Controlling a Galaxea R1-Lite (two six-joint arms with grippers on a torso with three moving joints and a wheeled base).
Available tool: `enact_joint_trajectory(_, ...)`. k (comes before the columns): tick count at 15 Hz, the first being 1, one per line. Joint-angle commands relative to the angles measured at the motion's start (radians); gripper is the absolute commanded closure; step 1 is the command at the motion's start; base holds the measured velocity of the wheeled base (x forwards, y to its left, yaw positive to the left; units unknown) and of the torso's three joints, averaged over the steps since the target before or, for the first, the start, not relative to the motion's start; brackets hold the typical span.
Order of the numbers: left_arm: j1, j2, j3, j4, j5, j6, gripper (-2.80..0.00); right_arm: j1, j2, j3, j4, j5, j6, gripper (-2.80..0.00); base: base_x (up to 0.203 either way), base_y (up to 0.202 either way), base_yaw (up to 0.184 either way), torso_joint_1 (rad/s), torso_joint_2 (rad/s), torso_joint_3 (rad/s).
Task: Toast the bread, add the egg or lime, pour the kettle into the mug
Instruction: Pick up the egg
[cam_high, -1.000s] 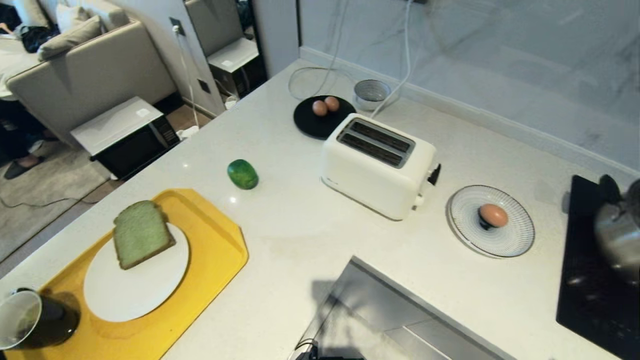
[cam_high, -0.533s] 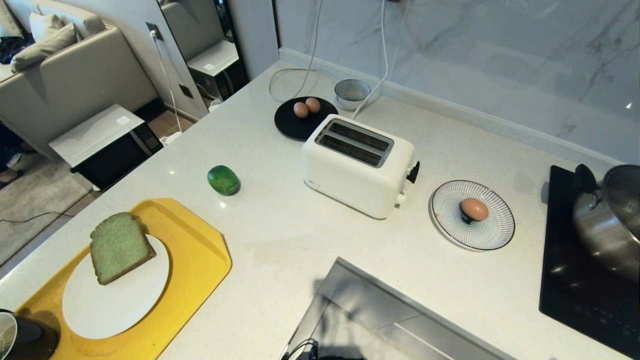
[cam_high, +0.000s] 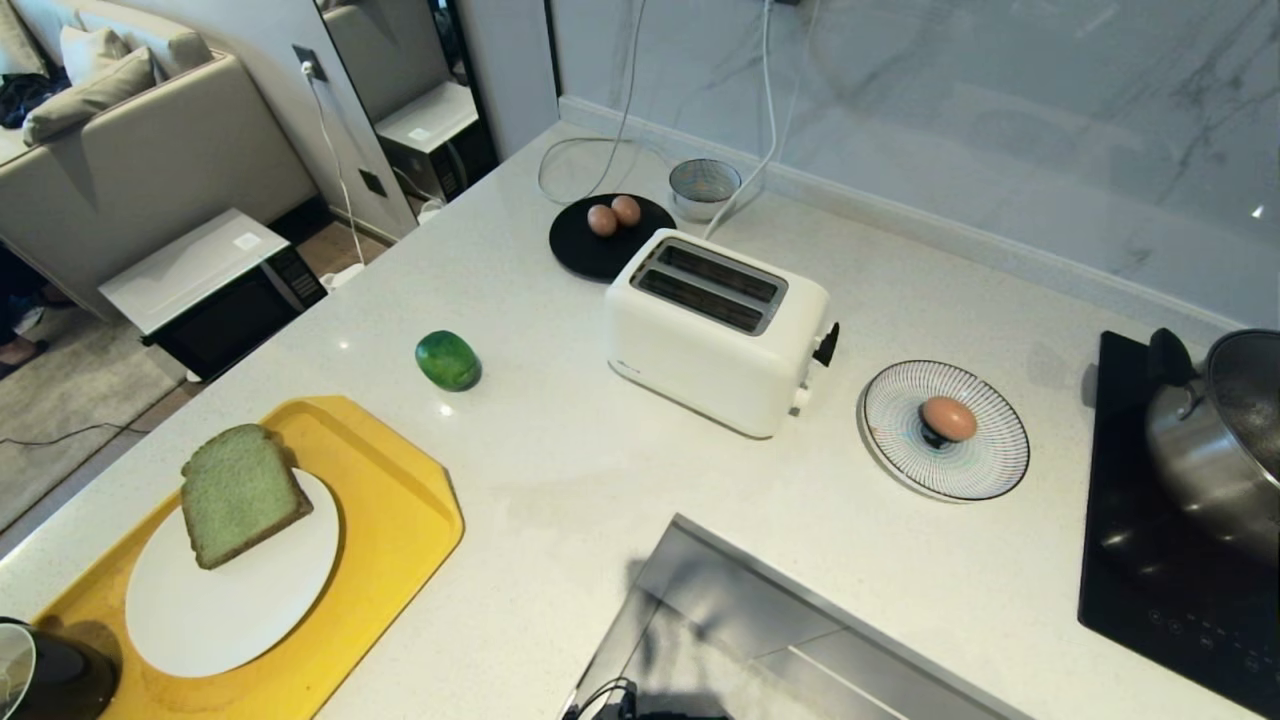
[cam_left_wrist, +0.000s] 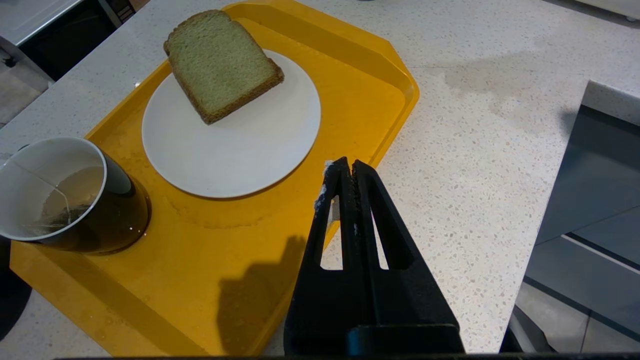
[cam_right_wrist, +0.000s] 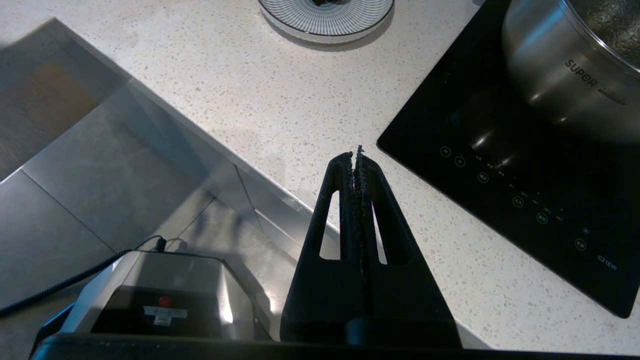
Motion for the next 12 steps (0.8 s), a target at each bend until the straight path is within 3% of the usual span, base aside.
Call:
enact_joint_trajectory(1,0.0,0.0,0.001,0.0,0.0,0.0,0.0,-0.001,0.002,-0.003,0.002,0.0,-0.005,0.0,0.0,0.0,0.0,0.0,0.0,0.0)
enact_joint_trajectory(3,0.0,0.002,0.0,0.0,0.0,0.0,0.0,-0.001,0.003,-0.007,0.007,0.011,-0.052,0.0,0.0,0.0,0.0,0.0,0.0,0.0)
enact_joint_trajectory(12,0.0,0.002,0.0,0.0,0.0,0.0,0.0,0.0,0.018,-0.011,0.014,0.005,-0.01,0.0,0.0,0.0,0.0,0.0,0.0,0.0)
